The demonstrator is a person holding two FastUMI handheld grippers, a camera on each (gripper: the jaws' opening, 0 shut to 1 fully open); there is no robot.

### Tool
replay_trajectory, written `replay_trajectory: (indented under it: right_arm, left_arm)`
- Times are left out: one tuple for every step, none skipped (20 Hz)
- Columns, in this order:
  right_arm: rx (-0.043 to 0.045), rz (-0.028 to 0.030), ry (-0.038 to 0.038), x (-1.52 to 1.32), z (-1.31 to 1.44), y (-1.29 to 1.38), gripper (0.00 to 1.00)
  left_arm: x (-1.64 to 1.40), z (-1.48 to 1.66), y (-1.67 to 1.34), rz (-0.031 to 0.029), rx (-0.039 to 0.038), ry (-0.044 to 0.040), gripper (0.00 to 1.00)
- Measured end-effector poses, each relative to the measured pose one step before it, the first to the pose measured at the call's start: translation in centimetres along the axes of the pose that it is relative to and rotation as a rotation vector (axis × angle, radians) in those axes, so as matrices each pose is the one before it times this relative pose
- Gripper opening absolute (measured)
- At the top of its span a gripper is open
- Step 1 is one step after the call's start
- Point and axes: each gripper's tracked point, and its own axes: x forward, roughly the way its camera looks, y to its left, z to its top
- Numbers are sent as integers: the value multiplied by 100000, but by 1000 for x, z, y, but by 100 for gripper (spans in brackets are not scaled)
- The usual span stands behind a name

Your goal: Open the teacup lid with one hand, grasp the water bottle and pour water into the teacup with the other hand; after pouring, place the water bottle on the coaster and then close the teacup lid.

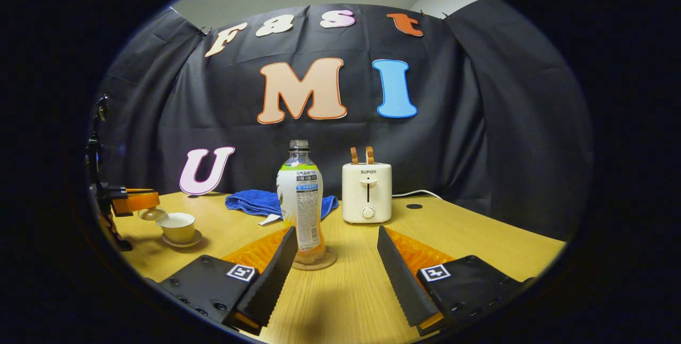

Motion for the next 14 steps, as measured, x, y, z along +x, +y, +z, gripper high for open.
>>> replay_trajectory:
  right_arm:
    - [-1,-458,-46,25,14,-103,95]
    - [-15,-134,38,-73,4,-24,98]
    - [-14,-43,4,-22,31,14,96]
    - [-10,-18,-6,-32,-37,22,95]
    - [13,-12,20,17,9,7,95]
    - [-9,-30,-10,-10,13,16,96]
    - [-8,-30,-12,-14,21,17,95]
    - [-12,-4,0,-7,-30,2,95]
    - [13,81,8,18,13,31,96]
    - [0,92,-12,25,-31,-5,96]
    - [18,44,14,-35,23,17,98]
    - [-14,10,-12,-94,-10,50,99]
    - [29,135,24,-10,10,22,97]
    - [9,234,-5,71,-20,16,95]
  left_arm:
    - [343,66,-419,-1341,-53,-117,25]
    - [411,-155,-330,-1172,195,434,25]
    - [289,37,-421,-1599,-255,-230,25]
    - [413,32,-476,-1575,65,257,26]
    - [368,-39,-387,-1440,9,103,25]
    - [386,14,-423,-1537,-3,-64,26]
    - [361,-27,-414,-1369,79,240,25]
    - [248,-64,-279,-1154,-8,146,26]
    - [243,21,-259,-1160,-21,267,25]
    - [263,-124,-244,-1007,97,313,25]
    - [184,-105,-179,-957,249,497,25]
    - [154,-63,-94,-631,131,655,26]
    - [118,-79,-176,-1169,156,614,25]
    - [153,-141,-251,-1265,208,926,25]
